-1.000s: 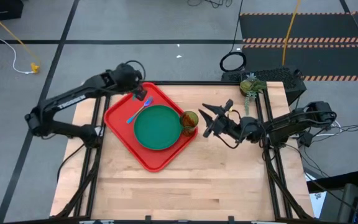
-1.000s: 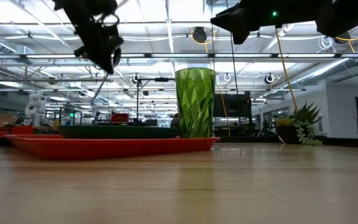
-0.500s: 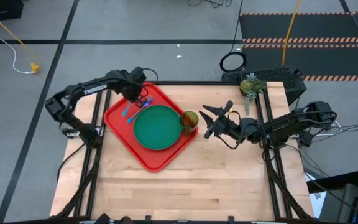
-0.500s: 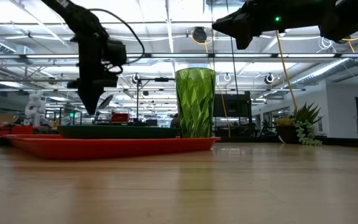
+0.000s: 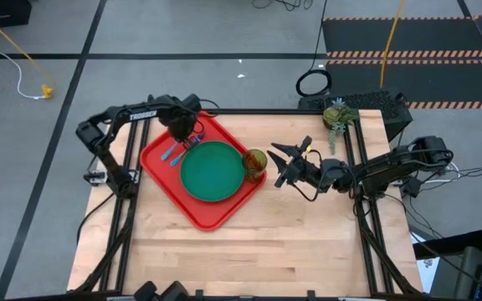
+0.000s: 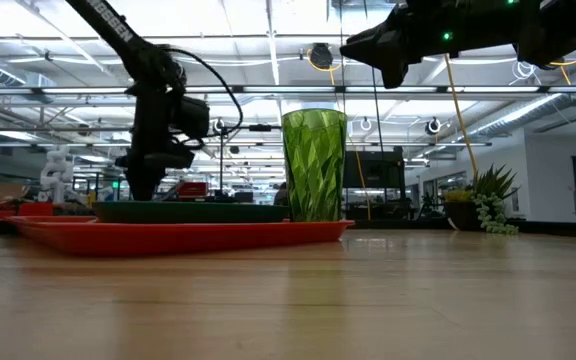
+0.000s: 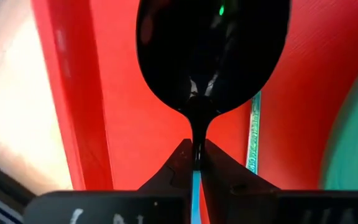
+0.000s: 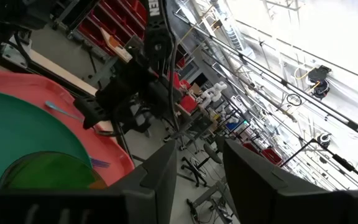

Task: Pick and place plate/cup/fork/spoon on tray
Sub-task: Put the blue spoon on the red serving tray to the left of the purple fork, then return to Home Position

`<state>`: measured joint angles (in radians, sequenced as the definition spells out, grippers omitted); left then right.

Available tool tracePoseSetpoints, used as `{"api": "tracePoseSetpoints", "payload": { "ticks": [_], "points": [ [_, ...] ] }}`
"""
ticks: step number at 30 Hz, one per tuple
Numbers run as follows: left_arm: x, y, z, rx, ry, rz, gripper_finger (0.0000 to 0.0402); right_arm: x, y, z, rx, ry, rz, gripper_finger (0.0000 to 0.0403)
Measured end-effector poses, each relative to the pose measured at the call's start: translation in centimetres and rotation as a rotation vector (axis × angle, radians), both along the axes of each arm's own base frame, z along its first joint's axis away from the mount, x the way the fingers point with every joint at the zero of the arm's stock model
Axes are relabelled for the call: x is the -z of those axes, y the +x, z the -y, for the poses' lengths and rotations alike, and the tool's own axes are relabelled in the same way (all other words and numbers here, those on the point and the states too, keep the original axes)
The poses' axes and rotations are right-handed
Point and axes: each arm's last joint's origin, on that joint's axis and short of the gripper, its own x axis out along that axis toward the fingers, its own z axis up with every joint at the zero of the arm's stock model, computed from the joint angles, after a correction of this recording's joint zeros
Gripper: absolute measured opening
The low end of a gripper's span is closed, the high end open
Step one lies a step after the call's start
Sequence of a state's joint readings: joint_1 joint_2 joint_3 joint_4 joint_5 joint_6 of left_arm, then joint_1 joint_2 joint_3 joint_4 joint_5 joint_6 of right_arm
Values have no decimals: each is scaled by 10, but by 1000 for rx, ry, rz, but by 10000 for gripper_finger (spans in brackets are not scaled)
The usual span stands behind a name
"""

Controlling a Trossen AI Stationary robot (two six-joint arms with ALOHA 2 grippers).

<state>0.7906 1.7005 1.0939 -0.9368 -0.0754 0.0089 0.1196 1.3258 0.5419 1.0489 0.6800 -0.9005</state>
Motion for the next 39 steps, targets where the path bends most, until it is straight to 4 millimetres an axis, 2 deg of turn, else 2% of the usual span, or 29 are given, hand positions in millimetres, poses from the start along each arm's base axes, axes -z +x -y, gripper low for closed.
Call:
{"api": "tracePoseSetpoints", "payload": {
  "ticks": [10,18,26,34,39],
  "points": [
    [15,-1,-10,11,-12,-29,27,0,0,0,0,-1,0,125],
    [15,1,-19,0,51,26,30,0,0,0,0,-1,-1,125],
    [15,1,-18,-9,40,30,32,0,0,0,-1,4,3,125],
    [15,1,-18,-25,44,24,85,-4,-2,-3,-18,21,22,97],
    [13,-1,-18,-28,55,10,101,-9,-6,-7,-37,25,45,73]
  ]
}}
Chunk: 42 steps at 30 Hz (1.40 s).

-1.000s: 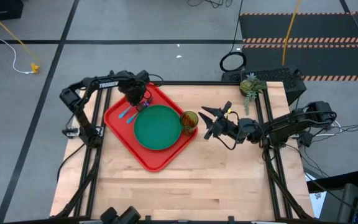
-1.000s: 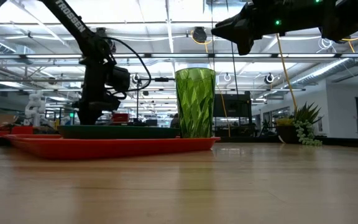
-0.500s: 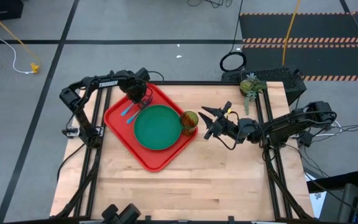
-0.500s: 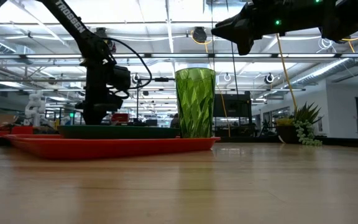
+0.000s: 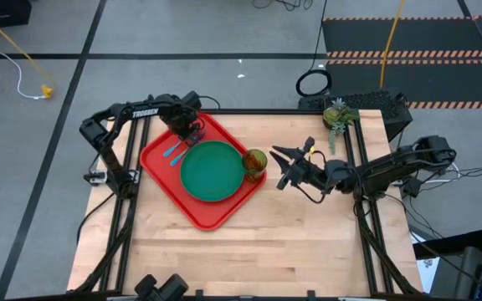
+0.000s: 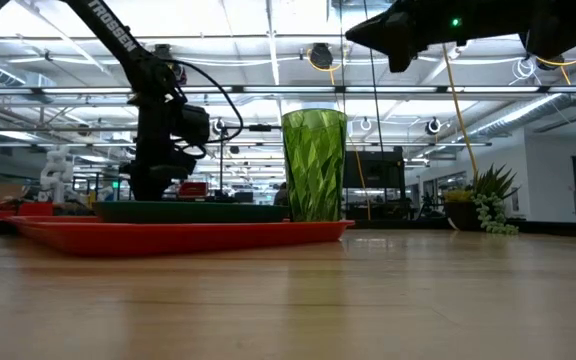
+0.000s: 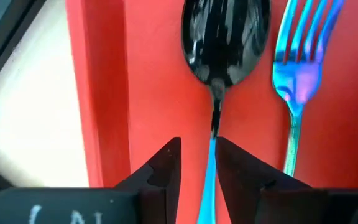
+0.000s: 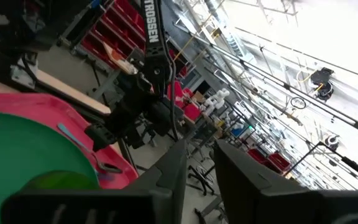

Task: Pick and place plate/cup/fork/spoon on tray
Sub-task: Return to Home Position

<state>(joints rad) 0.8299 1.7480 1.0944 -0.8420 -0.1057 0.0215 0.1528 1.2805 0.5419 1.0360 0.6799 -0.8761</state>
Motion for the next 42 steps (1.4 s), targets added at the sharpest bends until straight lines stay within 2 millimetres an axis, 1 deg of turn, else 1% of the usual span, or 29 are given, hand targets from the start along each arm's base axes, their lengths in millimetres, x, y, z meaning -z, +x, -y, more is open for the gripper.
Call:
{"api": "tracePoseSetpoints", "payload": {
  "ticks": [3,7,10,12,14,16,18,21,23,25,29,32,38,42],
  "points": [
    [-15,-2,2,-15,15,15,101,-3,-3,-1,-7,5,-3,49],
    [-53,-5,14,-27,96,96,94,-6,-8,0,-17,55,-1,10],
    [-86,-7,36,-5,204,219,93,-10,-14,1,-27,104,2,5],
    [-102,-11,55,22,258,296,93,-13,-19,1,-34,138,3,5],
    [-110,-14,74,58,304,372,93,-16,-25,2,-42,177,1,2],
    [-113,-17,92,112,355,457,93,-17,-32,4,-72,223,-13,1],
    [-112,-19,106,176,409,540,93,-17,-37,6,-121,279,-27,1],
    [-106,-23,124,255,475,640,93,-18,-42,9,-179,351,-38,1],
    [-102,-24,133,288,513,718,93,-16,-44,11,-212,386,-60,1],
    [-95,-24,142,339,531,758,93,-13,-43,12,-254,411,-79,1],
    [-80,-22,159,457,558,773,92,-1,-45,16,-301,455,-97,1],
    [-68,-21,167,485,563,767,92,10,-48,19,-292,468,-68,0],
    [-41,-19,183,515,558,854,92,32,-60,20,-289,478,-50,0],
    [-32,-19,195,524,574,861,92,46,-70,20,-290,537,-36,0]
  ]
}}
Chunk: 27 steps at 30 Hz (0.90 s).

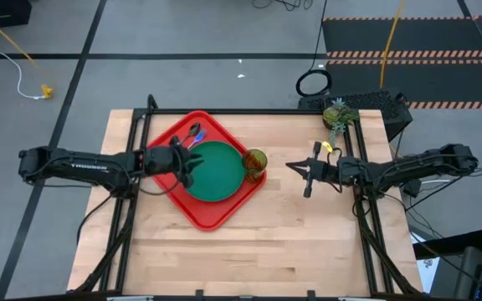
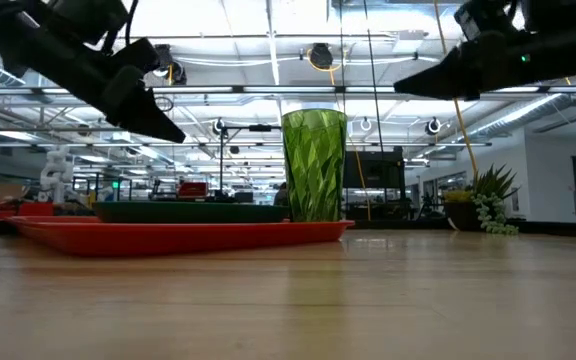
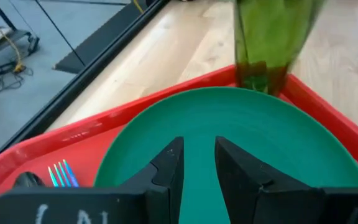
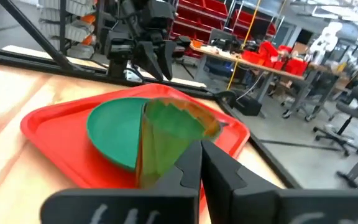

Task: Pick and place plate/cup/fork/spoon on tray
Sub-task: Return to Home Position

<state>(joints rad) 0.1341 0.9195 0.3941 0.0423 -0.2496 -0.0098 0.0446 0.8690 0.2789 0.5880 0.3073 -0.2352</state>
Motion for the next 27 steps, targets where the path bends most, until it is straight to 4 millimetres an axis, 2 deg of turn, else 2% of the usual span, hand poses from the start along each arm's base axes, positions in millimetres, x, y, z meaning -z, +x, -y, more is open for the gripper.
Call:
{"api": "tracePoseSetpoints", "payload": {
  "ticks": [7,14,19,27],
  "points": [
    [6,0,20,22,33,31,92,11,-16,-6,-56,32,34,0],
    [14,-5,23,19,33,38,92,15,-32,-9,-88,42,88,0],
    [9,-8,23,27,54,80,92,25,-41,-10,-107,41,103,0],
    [-1,-14,23,40,90,133,92,16,-52,-5,-118,-12,179,0]
  ]
}}
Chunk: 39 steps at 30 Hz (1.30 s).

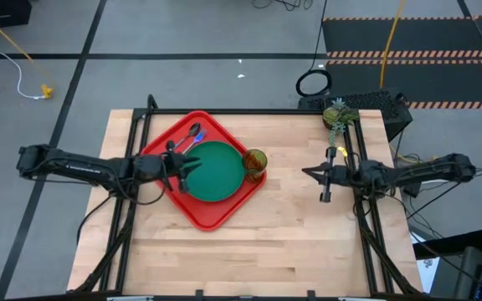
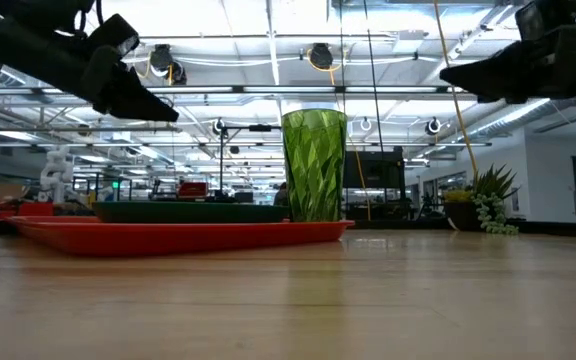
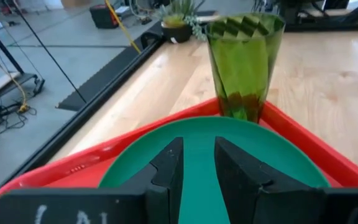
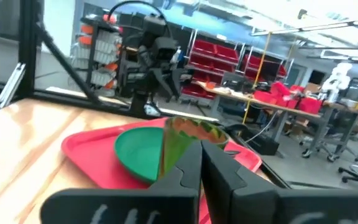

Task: Pick and place plate/cup/fork/spoon on tray
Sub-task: Return to Home Position

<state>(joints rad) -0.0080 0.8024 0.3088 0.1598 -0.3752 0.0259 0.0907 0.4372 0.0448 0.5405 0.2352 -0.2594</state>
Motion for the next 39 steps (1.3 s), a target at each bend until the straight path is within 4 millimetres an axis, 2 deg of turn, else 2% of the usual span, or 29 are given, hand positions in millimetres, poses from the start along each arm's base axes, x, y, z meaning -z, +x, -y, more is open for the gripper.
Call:
{"api": "tracePoseSetpoints", "payload": {
  "ticks": [23,30,39],
  "points": [
    [-8,-2,-3,7,50,47,92,0,-28,5,-60,37,28,0],
    [-12,-1,-3,9,57,81,92,5,-28,3,-109,38,-17,0],
    [-12,-1,-2,12,64,88,92,6,-28,7,-74,12,-36,0]
  ]
}}
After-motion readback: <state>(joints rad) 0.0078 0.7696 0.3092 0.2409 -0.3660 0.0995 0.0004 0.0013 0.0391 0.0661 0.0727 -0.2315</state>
